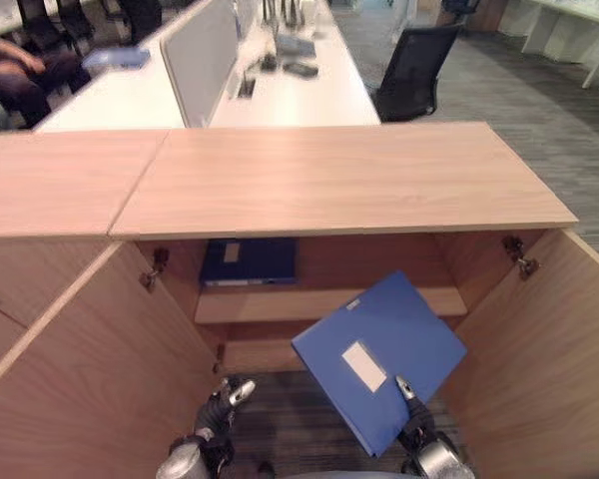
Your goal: Put the empty folder in the office cabinet
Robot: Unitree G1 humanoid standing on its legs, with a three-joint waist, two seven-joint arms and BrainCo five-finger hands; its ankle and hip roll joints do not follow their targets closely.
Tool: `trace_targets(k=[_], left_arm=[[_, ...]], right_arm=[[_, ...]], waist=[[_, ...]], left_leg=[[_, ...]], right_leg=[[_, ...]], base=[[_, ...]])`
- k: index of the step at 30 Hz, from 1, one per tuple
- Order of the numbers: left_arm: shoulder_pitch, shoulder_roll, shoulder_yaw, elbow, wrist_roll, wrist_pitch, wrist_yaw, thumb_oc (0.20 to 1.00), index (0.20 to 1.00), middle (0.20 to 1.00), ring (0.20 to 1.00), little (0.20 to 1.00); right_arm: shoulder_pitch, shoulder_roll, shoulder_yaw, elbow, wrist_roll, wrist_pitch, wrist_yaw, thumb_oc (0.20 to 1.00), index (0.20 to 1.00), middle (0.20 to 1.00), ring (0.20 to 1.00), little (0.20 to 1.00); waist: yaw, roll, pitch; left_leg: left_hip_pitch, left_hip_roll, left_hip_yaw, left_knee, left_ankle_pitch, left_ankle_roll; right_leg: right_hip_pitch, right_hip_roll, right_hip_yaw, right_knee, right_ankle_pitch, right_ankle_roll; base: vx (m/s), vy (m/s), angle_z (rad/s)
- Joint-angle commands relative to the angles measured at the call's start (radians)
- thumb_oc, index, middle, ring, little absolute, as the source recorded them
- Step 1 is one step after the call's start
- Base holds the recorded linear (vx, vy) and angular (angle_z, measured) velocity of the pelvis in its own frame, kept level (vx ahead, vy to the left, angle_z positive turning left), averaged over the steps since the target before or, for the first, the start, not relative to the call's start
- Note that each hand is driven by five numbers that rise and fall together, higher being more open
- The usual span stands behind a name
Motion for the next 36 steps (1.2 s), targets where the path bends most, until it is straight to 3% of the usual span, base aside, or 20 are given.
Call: trace_targets(k=[1,3,7,14,17,20,21,23,25,29,30,32,35,36], left_arm=[[0.005,0.010,-0.002,-0.028,-0.006,-0.027,-0.007,1.000,1.000,1.000,1.000,1.000],[0.014,0.011,0.003,-0.032,-0.013,-0.023,-0.007,1.000,1.000,1.000,1.000,1.000],[0.032,0.002,0.008,-0.028,-0.023,-0.021,-0.010,1.000,1.000,1.000,1.000,1.000],[0.057,0.030,0.009,-0.050,-0.030,-0.017,-0.014,1.000,1.000,1.000,1.000,1.000],[0.068,0.054,0.027,-0.072,-0.040,-0.017,-0.004,1.000,1.000,1.000,1.000,1.000],[0.073,0.071,0.038,-0.075,-0.035,-0.017,0.003,1.000,1.000,1.000,1.000,1.000],[0.080,0.088,0.044,-0.075,-0.028,-0.017,-0.001,1.000,1.000,1.000,1.000,1.000],[0.087,0.093,0.045,-0.075,-0.027,-0.019,-0.001,1.000,1.000,1.000,1.000,1.000],[0.124,0.101,0.049,-0.082,-0.039,-0.019,-0.019,1.000,1.000,1.000,1.000,1.000],[0.138,0.104,0.032,-0.087,-0.063,-0.022,-0.022,1.000,1.000,1.000,1.000,1.000],[0.140,0.098,0.020,-0.079,-0.067,-0.025,-0.017,1.000,1.000,1.000,1.000,1.000],[0.147,0.097,0.015,-0.082,-0.066,-0.029,-0.017,1.000,1.000,1.000,1.000,1.000],[0.154,0.091,0.017,-0.075,-0.064,-0.032,-0.017,1.000,1.000,1.000,1.000,1.000],[0.153,0.090,0.018,-0.076,-0.064,-0.032,-0.017,1.000,1.000,1.000,1.000,1.000]], right_arm=[[-0.041,-0.023,-0.016,-0.130,-0.018,-0.041,0.022,0.200,0.200,0.200,0.200,0.200],[-0.055,-0.026,-0.019,-0.118,-0.023,-0.046,0.015,0.200,0.200,0.200,0.200,0.200],[-0.035,-0.013,-0.028,-0.109,-0.013,-0.035,0.029,0.200,0.200,0.200,0.200,0.200],[-0.007,0.005,-0.030,-0.095,-0.017,-0.022,0.028,0.200,0.200,0.200,0.200,0.200],[-0.001,0.014,-0.027,-0.119,-0.032,-0.015,0.030,0.200,0.200,0.200,0.200,0.200],[-0.007,0.019,-0.023,-0.145,-0.035,-0.009,0.036,0.200,0.200,0.200,0.200,0.200],[-0.006,0.023,-0.007,-0.171,-0.033,-0.012,0.037,0.200,0.200,0.200,0.200,0.200],[-0.004,0.025,0.002,-0.186,-0.042,-0.013,0.035,0.200,0.200,0.200,0.200,0.200],[0.005,0.028,0.013,-0.212,-0.045,0.004,0.048,0.200,0.200,0.200,0.200,0.200],[-0.002,0.012,0.028,-0.250,-0.044,-0.003,0.046,0.200,0.200,0.200,0.200,0.200],[0.000,0.009,0.040,-0.281,-0.037,-0.014,0.042,0.200,0.200,0.200,0.200,0.200],[0.003,0.003,0.054,-0.310,-0.038,-0.025,0.039,0.200,0.200,0.200,0.200,0.200],[0.012,-0.004,0.068,-0.355,-0.047,-0.032,0.040,0.200,0.200,0.200,0.200,0.200],[0.011,-0.004,0.068,-0.356,-0.047,-0.032,0.040,0.200,0.200,0.200,0.200,0.200]], waist=[[-0.008,0.017,0.009],[0.017,0.033,0.014],[0.011,0.052,-0.018],[0.003,0.046,-0.063],[0.017,0.047,-0.059],[0.020,0.058,-0.037],[0.018,0.070,-0.016],[0.018,0.073,-0.009],[0.018,0.084,-0.006],[0.012,0.086,0.011],[0.004,0.078,0.018],[-0.001,0.071,0.022],[0.001,0.070,0.028],[-0.001,0.064,0.031]], left_leg=[[-0.105,-0.097,-0.017,-0.060,-0.019,0.040],[-0.181,-0.128,-0.044,-0.114,0.041,0.032],[-0.092,-0.119,-0.086,-0.247,0.054,0.053],[-0.016,-0.138,-0.061,-0.293,0.013,0.097],[-0.027,-0.152,-0.022,-0.233,-0.057,0.135],[-0.037,-0.150,0.003,-0.206,-0.077,0.155],[-0.038,-0.140,0.023,-0.202,-0.083,0.165],[-0.025,-0.140,0.027,-0.205,-0.100,0.162],[0.004,-0.124,0.045,-0.224,-0.112,0.156],[0.018,-0.116,0.040,-0.228,-0.124,0.154],[0.022,-0.122,0.041,-0.237,-0.108,0.155],[0.056,-0.125,0.038,-0.264,-0.108,0.148],[0.111,-0.106,0.030,-0.289,-0.129,0.133],[0.099,-0.114,0.036,-0.286,-0.111,0.136]], right_leg=[[0.045,0.014,-0.015,0.009,-0.107,0.008],[0.054,0.023,0.010,-0.002,-0.109,0.009],[0.067,0.033,0.031,-0.013,-0.117,0.026],[0.086,-0.017,0.057,-0.030,-0.118,0.069],[0.034,-0.068,0.070,0.092,-0.127,0.106],[-0.044,-0.084,0.075,0.218,-0.109,0.134],[-0.124,-0.108,0.048,0.331,-0.079,0.141],[-0.131,-0.136,0.008,0.345,-0.077,0.145],[-0.126,-0.163,-0.067,0.268,-0.057,0.133],[-0.155,-0.150,-0.062,0.167,-0.015,0.137],[-0.186,-0.144,-0.055,0.099,0.041,0.138],[-0.207,-0.125,-0.049,0.047,0.074,0.144],[-0.213,-0.117,-0.091,0.032,0.079,0.159],[-0.221,-0.126,-0.096,0.029,0.096,0.152]], base=[[0.18,0.126,0.31],[0.13,0.145,0.01],[0.17,0.153,-0.38],[0.15,0.178,-0.38],[0.08,0.226,-0.24],[-0.04,0.133,-0.27],[-0.03,0.188,-0.25],[0.04,0.097,-0.49],[0.08,0.033,-0.60],[0.04,-0.034,-0.22],[0.00,-0.040,0.11],[0.12,-0.106,0.08],[0.16,-0.124,-0.03],[0.27,-0.227,-0.02]])
